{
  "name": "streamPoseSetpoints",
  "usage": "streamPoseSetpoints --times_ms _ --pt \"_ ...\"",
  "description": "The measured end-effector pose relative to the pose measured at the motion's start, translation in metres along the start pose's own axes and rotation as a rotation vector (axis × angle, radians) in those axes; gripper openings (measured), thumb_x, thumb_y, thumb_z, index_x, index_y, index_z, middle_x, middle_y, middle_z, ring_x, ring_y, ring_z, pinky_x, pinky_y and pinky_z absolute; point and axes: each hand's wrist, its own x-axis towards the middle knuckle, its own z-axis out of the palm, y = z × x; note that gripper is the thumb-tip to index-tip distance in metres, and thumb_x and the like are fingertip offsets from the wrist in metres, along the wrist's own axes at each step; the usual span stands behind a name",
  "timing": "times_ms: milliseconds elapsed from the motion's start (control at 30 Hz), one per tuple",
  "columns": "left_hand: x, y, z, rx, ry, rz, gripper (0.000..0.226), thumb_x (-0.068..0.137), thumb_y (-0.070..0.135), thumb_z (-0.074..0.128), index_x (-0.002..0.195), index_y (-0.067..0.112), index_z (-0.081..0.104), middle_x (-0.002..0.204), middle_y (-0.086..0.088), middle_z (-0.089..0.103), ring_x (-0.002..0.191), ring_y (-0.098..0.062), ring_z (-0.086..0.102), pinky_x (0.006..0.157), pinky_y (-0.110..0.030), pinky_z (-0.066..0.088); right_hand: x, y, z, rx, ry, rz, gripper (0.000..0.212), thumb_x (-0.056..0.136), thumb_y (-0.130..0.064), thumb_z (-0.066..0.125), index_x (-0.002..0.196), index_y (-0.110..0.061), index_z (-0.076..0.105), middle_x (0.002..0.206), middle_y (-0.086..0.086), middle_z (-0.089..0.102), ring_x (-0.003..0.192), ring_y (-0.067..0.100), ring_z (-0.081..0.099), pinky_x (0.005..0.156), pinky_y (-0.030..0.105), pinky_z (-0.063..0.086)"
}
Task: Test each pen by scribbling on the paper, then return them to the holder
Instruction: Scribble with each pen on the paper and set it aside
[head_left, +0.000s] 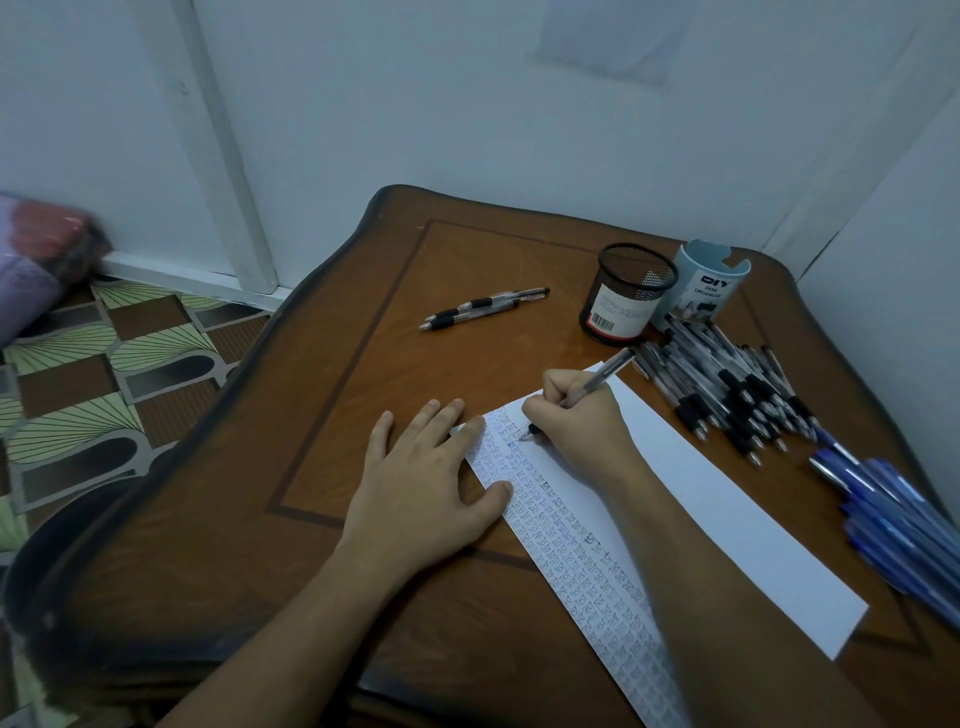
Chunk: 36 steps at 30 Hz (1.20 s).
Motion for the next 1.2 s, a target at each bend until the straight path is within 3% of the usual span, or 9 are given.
streamPoseSetpoints --times_ms 267,467,533,600,700,767,867,967,1200 --pt "0.0 0.0 0.0 0.011 -0.006 -0.001 0.09 0.071 0.078 0.01 0.15 0.039 0.029 0.162 0.013 0.017 0.149 -0.006 0.005 0.12 -0.045 -0.004 -0.001 0.0 0.002 0.013 0.017 -0.016 0.048 0.08 0.001 0.06 0.05 -0.023 0.03 0.052 -0.003 0.027 0.049 0.008 0.036 0.055 0.034 0.037" --pt "0.0 0.0 -0.001 0.005 -0.007 -0.003 0.092 0.07 0.078 0.009 0.15 0.038 0.03 0.162 0.013 0.017 0.149 -0.005 0.004 0.12 -0.045 -0.004 0.004 0.002 0.0 0.109 0.042 0.02 0.048 0.088 0.001 0.061 0.053 -0.02 0.037 0.049 -0.003 0.038 0.048 0.012 0.047 0.049 0.028 0.043" --pt "0.0 0.0 -0.001 -0.001 -0.007 -0.005 0.092 0.07 0.078 0.01 0.15 0.037 0.03 0.162 0.013 0.017 0.149 -0.005 0.004 0.12 -0.045 -0.004 0.006 -0.002 -0.001 0.24 0.027 0.036 0.035 0.097 -0.014 0.063 0.065 -0.011 0.047 0.051 0.0 0.052 0.05 0.016 0.054 0.053 0.028 0.047" --pt "0.0 0.0 -0.001 -0.006 -0.005 -0.006 0.091 0.071 0.078 0.011 0.15 0.037 0.031 0.162 0.012 0.017 0.149 -0.006 0.004 0.12 -0.045 -0.005 0.006 -0.005 -0.001 0.282 -0.034 0.035 0.036 0.094 -0.037 0.06 0.076 -0.006 0.053 0.058 0.006 0.058 0.055 0.017 0.058 0.056 0.027 0.048" --pt "0.0 0.0 -0.001 0.007 -0.013 -0.003 0.091 0.071 0.078 0.01 0.15 0.038 0.029 0.162 0.012 0.016 0.149 -0.006 0.003 0.12 -0.045 -0.004 0.002 -0.005 0.003 0.213 -0.024 0.025 0.044 0.084 -0.047 0.069 0.065 -0.014 0.048 0.054 0.0 0.053 0.052 0.014 0.057 0.058 0.028 0.048" --pt "0.0 0.0 -0.001 0.003 -0.011 -0.005 0.091 0.071 0.078 0.011 0.15 0.037 0.029 0.162 0.012 0.017 0.15 -0.006 0.004 0.12 -0.046 -0.004 0.002 -0.004 0.006 0.141 0.032 0.021 0.051 0.086 -0.036 0.077 0.056 -0.02 0.039 0.047 -0.005 0.045 0.047 0.013 0.055 0.053 0.026 0.045" --pt "0.0 0.0 -0.001 0.009 -0.013 -0.003 0.091 0.071 0.078 0.01 0.151 0.038 0.028 0.162 0.012 0.016 0.149 -0.005 0.003 0.12 -0.045 -0.005 0.001 -0.001 0.01 0.062 0.068 0.002 0.055 0.083 -0.007 0.07 0.048 -0.024 0.031 0.045 -0.007 0.031 0.044 0.01 0.04 0.051 0.028 0.034" --pt "0.0 0.0 0.0 0.004 -0.012 -0.006 0.092 0.07 0.078 0.01 0.15 0.038 0.029 0.162 0.012 0.016 0.149 -0.005 0.004 0.12 -0.045 -0.004 -0.002 -0.004 0.011 0.033 0.061 -0.004 0.049 0.076 -0.005 0.064 0.049 -0.024 0.028 0.047 -0.009 0.026 0.048 0.009 0.03 0.053 0.028 0.028" --pt "0.0 0.0 0.0 -0.002 -0.008 -0.001 0.091 0.071 0.078 0.011 0.15 0.037 0.03 0.162 0.011 0.017 0.15 -0.006 0.005 0.12 -0.046 -0.004 -0.005 -0.006 0.012 0.036 0.045 0.002 0.045 0.072 -0.008 0.063 0.051 -0.023 0.026 0.051 -0.005 0.024 0.053 0.013 0.028 0.056 0.033 0.026"
